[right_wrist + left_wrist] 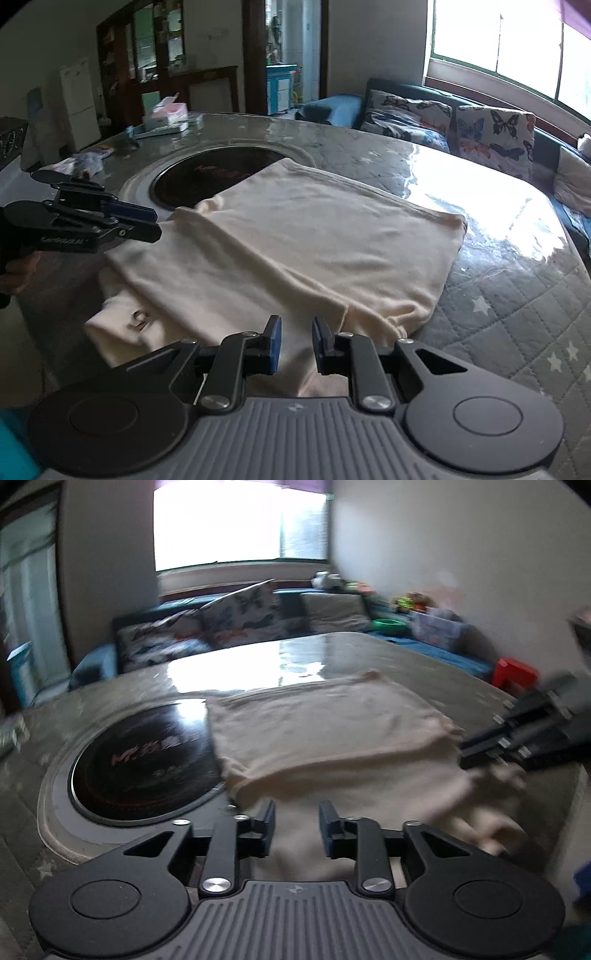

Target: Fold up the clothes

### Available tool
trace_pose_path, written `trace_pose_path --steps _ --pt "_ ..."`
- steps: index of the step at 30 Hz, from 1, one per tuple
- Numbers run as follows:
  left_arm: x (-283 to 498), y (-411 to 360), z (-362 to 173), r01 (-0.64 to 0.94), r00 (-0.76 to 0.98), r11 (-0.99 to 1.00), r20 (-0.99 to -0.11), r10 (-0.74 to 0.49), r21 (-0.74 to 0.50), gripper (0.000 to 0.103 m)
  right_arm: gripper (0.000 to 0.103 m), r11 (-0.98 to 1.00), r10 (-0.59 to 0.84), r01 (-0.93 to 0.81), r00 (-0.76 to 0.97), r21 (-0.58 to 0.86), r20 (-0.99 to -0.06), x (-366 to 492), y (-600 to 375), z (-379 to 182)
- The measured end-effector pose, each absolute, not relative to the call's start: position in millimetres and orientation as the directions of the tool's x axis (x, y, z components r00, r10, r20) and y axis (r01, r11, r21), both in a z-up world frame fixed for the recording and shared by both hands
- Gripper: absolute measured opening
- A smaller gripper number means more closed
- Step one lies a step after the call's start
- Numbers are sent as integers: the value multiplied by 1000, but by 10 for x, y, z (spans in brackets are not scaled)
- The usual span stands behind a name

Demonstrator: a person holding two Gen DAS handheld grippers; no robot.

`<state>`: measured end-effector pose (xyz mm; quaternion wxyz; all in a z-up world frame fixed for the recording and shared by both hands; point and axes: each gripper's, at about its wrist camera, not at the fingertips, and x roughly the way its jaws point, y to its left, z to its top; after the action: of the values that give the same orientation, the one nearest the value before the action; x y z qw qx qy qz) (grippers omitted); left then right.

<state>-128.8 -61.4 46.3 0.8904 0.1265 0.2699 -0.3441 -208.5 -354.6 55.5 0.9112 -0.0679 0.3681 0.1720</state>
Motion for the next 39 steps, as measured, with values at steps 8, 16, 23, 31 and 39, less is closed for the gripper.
trace_pose_path --steps 8,16,23,31,39 --pt "-1770 -616 452 795 553 586 -582 -596 156 42 18 926 247 -377 661 -30 -709 -2243 -3569 552" --pt "-1927 -747 285 832 530 504 -603 -597 232 48 22 924 256 -383 647 -16 -719 -2220 -3570 487" --pt "-1908 -922 195 840 530 473 -580 -618 265 47 34 919 250 -390 670 -46 -699 -2295 -3597 626" --pt "-1710 -921 312 836 529 514 -539 -655 195 10 45 896 258 -436 671 -88 -695 -2408 -3600 707" --pt "-1264 -995 537 802 538 591 -529 -656 82 9 62 814 329 -565 642 -137 -692 -2626 -3494 781"
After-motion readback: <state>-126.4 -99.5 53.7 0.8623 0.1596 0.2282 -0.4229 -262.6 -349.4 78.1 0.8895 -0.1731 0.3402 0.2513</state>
